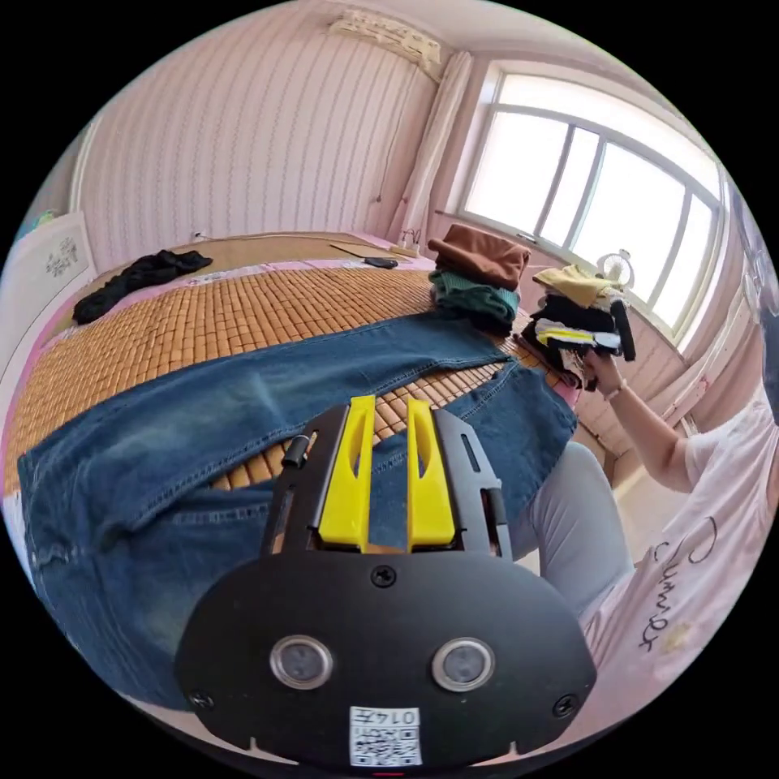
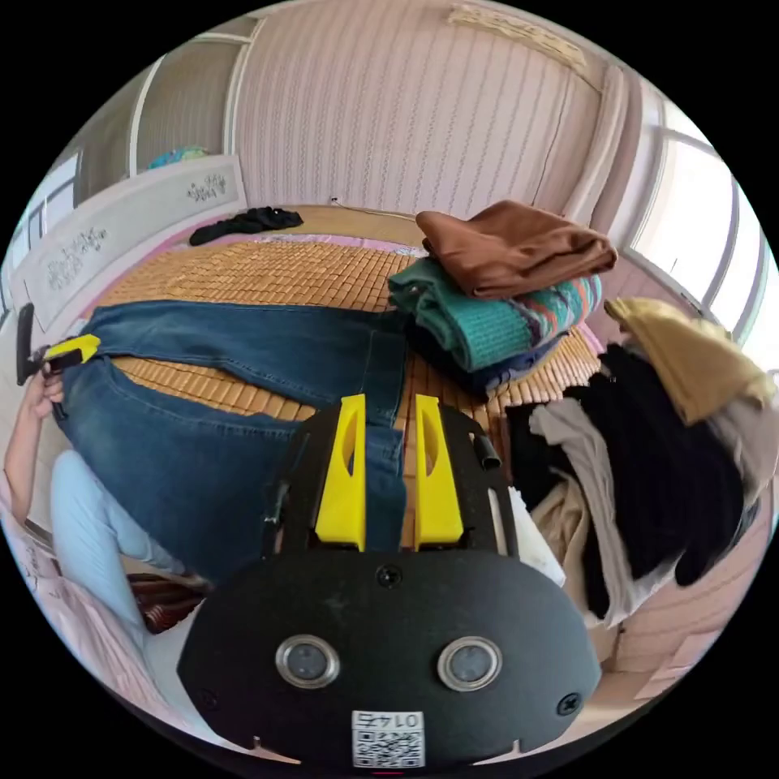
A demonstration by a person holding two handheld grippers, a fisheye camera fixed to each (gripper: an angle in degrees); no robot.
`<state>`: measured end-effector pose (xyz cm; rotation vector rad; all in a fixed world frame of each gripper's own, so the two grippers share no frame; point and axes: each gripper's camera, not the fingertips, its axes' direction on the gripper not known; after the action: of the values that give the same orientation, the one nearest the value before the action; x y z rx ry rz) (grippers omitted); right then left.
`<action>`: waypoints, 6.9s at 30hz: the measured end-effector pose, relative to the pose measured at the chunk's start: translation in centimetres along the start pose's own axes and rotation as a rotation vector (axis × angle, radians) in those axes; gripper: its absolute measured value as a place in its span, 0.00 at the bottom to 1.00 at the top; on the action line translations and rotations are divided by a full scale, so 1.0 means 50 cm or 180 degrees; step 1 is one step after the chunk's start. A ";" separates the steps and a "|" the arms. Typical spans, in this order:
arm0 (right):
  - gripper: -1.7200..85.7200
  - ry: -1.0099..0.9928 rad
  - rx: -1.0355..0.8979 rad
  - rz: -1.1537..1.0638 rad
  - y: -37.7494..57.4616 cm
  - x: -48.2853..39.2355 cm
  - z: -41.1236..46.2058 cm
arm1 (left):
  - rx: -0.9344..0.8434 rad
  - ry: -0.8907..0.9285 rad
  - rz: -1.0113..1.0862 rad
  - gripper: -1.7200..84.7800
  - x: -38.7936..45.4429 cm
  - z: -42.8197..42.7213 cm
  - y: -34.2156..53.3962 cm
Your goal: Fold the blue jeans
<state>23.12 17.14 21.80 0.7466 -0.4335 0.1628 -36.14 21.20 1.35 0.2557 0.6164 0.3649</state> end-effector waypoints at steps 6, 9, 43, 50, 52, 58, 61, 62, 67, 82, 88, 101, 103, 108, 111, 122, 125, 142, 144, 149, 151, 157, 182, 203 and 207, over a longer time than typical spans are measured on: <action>0.17 -0.0436 -0.0190 0.1272 0.381 0.098 -0.081 | 0.0149 -0.0881 -0.1364 0.08 -0.121 -0.252 0.379; 0.17 -0.0654 -0.0197 0.1770 0.473 0.124 -0.077 | 0.0293 -0.1071 -0.1950 0.11 -0.175 -0.344 0.496; 0.03 -0.0109 0.0064 0.0910 0.338 0.084 -0.182 | 0.0686 -0.1469 -0.2696 0.01 -0.541 -0.509 0.670; 0.03 0.0224 0.0209 0.0356 0.127 0.068 -0.175 | 0.1050 -0.1297 -0.2131 0.01 -0.563 -0.572 0.517; 0.03 0.0340 0.0195 0.0208 0.058 0.068 -0.153 | 0.1027 -0.1405 -0.1878 0.01 -0.577 -0.569 0.436; 0.04 0.0535 -0.0178 0.0489 -0.149 0.110 0.034 | 0.0768 -0.1612 -0.1991 0.09 -0.705 -0.424 0.202; 0.08 0.0590 -0.0224 0.1102 -0.135 0.146 0.100 | 0.0815 -0.1578 -0.2234 0.12 -0.723 -0.376 0.223; 0.10 0.0360 -0.0184 0.1147 -0.109 0.152 0.108 | 0.0941 -0.1602 -0.2161 0.12 -0.709 -0.375 0.251; 0.11 -0.0528 0.0141 0.1323 0.087 0.166 0.076 | 0.0903 -0.1631 -0.2104 0.13 -0.675 -0.388 0.409; 0.14 -0.1229 0.0428 0.2672 0.305 0.262 0.173 | 0.0816 -0.0741 -0.2971 0.14 -0.792 -0.279 0.511; 0.06 -0.1492 0.0203 0.2285 0.250 0.276 0.171 | 0.0858 -0.0803 -0.3288 0.03 -0.801 -0.265 0.488; 0.05 -0.1558 0.0225 0.1963 0.375 0.320 -0.068 | 0.0797 -0.0666 -0.2589 0.01 -0.570 -0.401 0.587; 0.05 -0.1460 0.0163 0.2020 0.409 0.325 -0.095 | 0.0821 -0.0570 -0.2555 0.01 -0.519 -0.424 0.620; 0.07 -0.1224 -0.0127 0.2064 0.457 0.307 -0.115 | 0.0324 -0.1100 -0.2273 0.02 -0.384 -0.469 0.680; 0.07 -0.0741 -0.0192 0.2127 0.461 0.287 -0.141 | 0.0343 -0.1559 -0.2056 0.05 -0.324 -0.535 0.674; 0.09 -0.0656 0.0043 0.0348 0.230 -0.069 -0.191 | 0.0061 -0.1417 -0.1122 0.10 -0.141 -0.453 0.561; 0.10 -0.0804 -0.0078 -0.0239 0.164 -0.202 -0.139 | -0.0083 -0.1450 -0.0817 0.10 -0.095 -0.382 0.500; 0.12 -0.0859 -0.1197 -0.2177 -0.210 -0.674 0.102 | -0.1252 -0.0945 0.0773 0.14 -0.037 0.029 -0.066; 0.11 -0.0869 -0.1341 -0.2199 -0.219 -0.688 0.127 | -0.1453 -0.0973 0.0934 0.13 -0.025 0.082 -0.091; 0.04 -0.0860 -0.1096 -0.1866 -0.220 -0.695 0.122 | -0.1609 -0.0774 0.1067 0.06 0.009 0.132 -0.096; 0.04 -0.0748 -0.1036 -0.1853 -0.215 -0.707 0.116 | -0.1607 -0.0790 0.0890 0.05 0.014 0.135 -0.109; 0.03 -0.0629 -0.0978 -0.1876 -0.211 -0.720 0.103 | -0.1622 -0.0953 0.1206 0.01 0.068 0.134 -0.135; 0.06 -0.0894 -0.0517 -0.0600 -0.167 -0.453 0.062 | -0.1558 -0.1360 0.0957 0.01 0.091 0.173 -0.216; 0.01 0.0424 -0.0491 0.0695 0.003 0.081 -0.019 | -0.1130 -0.1354 0.0873 0.01 0.138 0.038 -0.173; 0.01 0.0649 -0.0219 0.0402 -0.018 0.065 -0.108 | -0.0855 -0.1380 0.0954 0.01 0.167 -0.062 -0.191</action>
<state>28.06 20.14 19.16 0.6283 -0.2904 0.3376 -29.28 16.33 -8.60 0.1610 0.0967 0.6537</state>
